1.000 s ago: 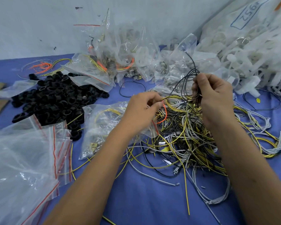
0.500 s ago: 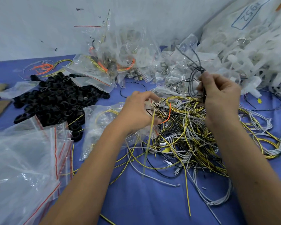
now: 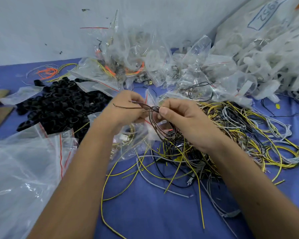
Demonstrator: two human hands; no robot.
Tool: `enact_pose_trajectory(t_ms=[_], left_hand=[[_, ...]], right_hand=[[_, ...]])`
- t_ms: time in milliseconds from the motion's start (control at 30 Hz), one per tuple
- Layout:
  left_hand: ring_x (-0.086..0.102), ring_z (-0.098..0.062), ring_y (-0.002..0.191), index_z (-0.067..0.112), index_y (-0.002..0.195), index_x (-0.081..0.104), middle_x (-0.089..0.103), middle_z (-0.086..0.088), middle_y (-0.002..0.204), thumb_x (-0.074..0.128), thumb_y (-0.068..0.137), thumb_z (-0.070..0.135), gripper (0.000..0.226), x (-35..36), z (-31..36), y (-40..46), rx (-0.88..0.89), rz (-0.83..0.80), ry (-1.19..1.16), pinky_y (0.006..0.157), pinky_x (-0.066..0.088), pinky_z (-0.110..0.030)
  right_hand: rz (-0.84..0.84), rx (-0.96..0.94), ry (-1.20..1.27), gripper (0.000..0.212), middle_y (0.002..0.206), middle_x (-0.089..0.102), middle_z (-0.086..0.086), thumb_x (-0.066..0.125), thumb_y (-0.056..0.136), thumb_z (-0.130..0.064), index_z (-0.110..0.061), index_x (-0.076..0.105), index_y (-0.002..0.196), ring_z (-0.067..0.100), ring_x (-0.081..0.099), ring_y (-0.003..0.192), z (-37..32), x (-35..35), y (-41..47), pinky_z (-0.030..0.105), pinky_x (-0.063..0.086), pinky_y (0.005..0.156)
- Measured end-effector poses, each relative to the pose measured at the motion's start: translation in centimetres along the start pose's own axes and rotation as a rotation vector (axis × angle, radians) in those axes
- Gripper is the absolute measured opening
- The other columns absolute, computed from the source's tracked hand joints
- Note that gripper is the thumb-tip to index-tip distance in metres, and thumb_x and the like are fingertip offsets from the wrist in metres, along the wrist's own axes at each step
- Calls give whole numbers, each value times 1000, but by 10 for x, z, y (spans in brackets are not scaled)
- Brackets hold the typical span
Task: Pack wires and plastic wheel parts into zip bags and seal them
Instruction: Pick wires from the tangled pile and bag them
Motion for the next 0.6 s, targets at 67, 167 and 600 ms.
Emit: enact_pose_trajectory(t_ms=[67,167,600], left_hand=[[58,-10,45,1,81,65,61,-13,66,72,87,-10,15,-13,4,-2,7,24,-46,45,47,-16],[55,-7,40,3,79,66,61,-12,65,67,84,-16,20,-37,7,-3,14,97,-46,46,47,-15],[51,-7,41,7,81,66,62,0,53,72,82,-14,21,-45,15,-10,42,76,-26,44,43,-16]], right_hand=[[5,36,-86,20,75,70,-10,52,103,-4,3,63,88,3,63,71,5,-7,0,16,50,66],[-52,121,-126,24,75,69,-6,50,105,-6,-7,63,84,6,63,68,12,-12,-2,16,48,62],[455,33,-362,21,54,63,-2,69,94,-21,-18,68,73,4,55,44,-6,-56,-8,23,44,39]])
Point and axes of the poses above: each hand's wrist, its own y-axis towards the middle knuckle, its own x-axis out of the palm, z = x × y, the point moved 6 cm from there along y, towards the middle knuckle
